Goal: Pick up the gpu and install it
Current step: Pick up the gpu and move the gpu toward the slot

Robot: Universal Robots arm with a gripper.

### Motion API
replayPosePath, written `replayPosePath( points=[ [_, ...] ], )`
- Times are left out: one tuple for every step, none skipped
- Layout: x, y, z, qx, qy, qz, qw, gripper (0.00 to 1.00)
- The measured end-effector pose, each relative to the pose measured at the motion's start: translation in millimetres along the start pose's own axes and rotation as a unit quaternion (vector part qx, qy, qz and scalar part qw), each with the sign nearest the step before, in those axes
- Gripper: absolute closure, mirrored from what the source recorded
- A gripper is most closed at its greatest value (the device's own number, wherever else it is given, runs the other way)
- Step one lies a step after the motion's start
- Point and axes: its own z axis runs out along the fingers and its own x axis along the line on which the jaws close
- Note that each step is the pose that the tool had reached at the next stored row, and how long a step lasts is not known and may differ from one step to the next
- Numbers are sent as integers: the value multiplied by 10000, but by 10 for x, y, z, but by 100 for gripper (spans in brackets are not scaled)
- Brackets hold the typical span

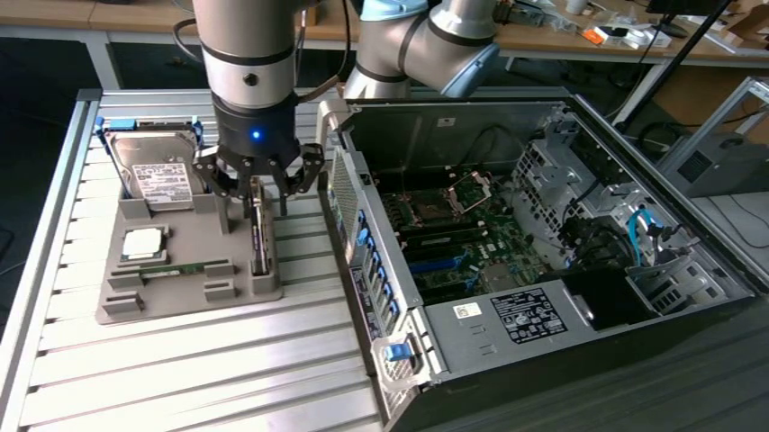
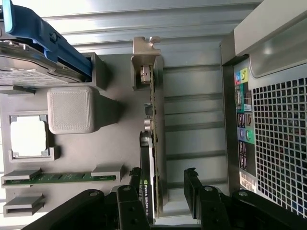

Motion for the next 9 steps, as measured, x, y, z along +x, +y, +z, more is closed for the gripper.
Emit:
replayPosePath(
  points=[
    [0,0,8,0,0,0,10000,52],
    [0,-1,14,0,0,0,10000,52],
    [1,-1,27,0,0,0,10000,52],
    [1,-1,37,0,0,0,10000,52],
    [1,-1,46,0,0,0,10000,52],
    [1,-2,51,0,0,0,10000,52],
    [1,-1,57,0,0,0,10000,52],
    [2,-1,63,0,0,0,10000,52],
    [4,1,69,0,0,1,10000,52]
  ],
)
